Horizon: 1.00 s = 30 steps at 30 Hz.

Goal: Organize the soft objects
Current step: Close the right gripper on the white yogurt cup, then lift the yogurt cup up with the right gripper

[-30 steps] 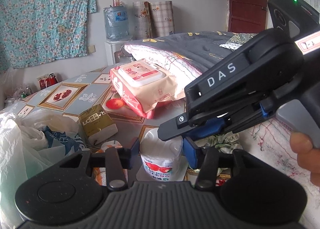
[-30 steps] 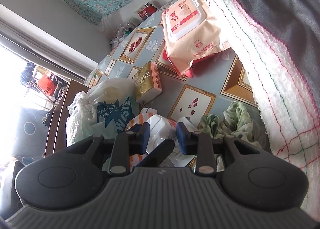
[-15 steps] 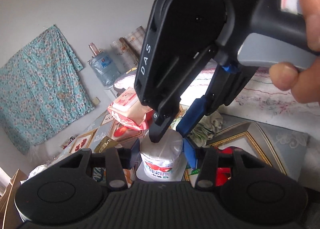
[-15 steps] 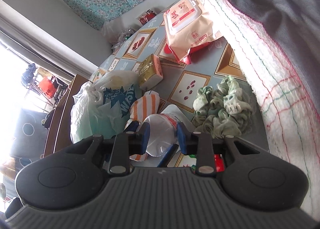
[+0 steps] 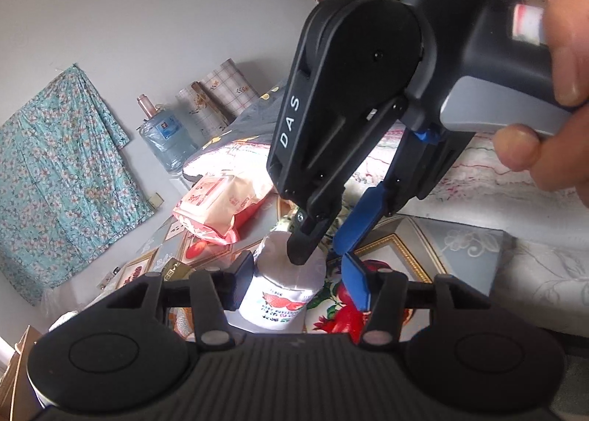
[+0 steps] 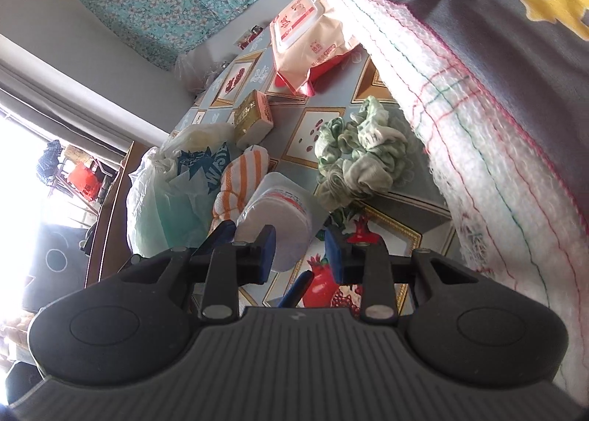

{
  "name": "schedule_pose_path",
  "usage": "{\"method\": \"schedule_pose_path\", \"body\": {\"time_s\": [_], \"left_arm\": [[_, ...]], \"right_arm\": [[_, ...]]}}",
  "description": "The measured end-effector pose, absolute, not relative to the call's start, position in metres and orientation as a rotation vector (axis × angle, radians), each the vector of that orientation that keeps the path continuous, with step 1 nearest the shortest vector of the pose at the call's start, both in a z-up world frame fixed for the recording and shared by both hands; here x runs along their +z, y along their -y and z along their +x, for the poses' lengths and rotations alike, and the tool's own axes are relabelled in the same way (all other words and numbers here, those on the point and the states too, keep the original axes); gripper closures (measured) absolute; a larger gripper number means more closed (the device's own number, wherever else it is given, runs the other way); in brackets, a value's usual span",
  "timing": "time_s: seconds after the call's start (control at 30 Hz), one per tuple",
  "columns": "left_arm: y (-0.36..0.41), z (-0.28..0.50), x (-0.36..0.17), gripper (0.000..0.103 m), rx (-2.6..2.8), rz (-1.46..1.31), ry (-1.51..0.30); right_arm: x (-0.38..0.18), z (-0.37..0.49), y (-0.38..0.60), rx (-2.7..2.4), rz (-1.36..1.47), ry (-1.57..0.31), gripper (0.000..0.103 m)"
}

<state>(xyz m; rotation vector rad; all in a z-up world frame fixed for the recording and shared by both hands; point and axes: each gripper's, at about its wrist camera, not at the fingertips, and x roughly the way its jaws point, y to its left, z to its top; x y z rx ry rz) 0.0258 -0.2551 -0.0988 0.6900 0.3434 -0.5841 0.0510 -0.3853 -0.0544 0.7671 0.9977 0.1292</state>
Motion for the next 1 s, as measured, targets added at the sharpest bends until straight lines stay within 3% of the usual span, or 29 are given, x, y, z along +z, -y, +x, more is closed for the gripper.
{"method": "schedule_pose_path", "body": {"time_s": [0.27,0.47,0.57,0.7,1.0], "left_arm": [[0.237,0.032,-0.103,0.048,-0.679,0.540,-0.507],[0.202,0.069,-0.095,0.048,-0.731,0.251,-0.710],[0.181,0.092,-0.094,0.048,-0.740,0.042,-0.829],[0.160,0.112,-0.095,0.048,-0.743,-0.189,-0.923],[0.173,0.134,-0.111,0.045,-0.704,-0.291,-1.002]], "right_arm": [[-0.066,0.023,0.397,0.047,0.800,-1.020,0.074],[-0.061,0.020,0.401,0.040,0.808,-0.981,0.073],[-0.055,0.035,0.397,0.082,0.787,-0.979,0.069],[-0.049,0.067,0.387,0.130,0.763,-0.989,0.048],[-0.071,0.110,0.368,0.154,0.743,-1.121,0.048]]}}
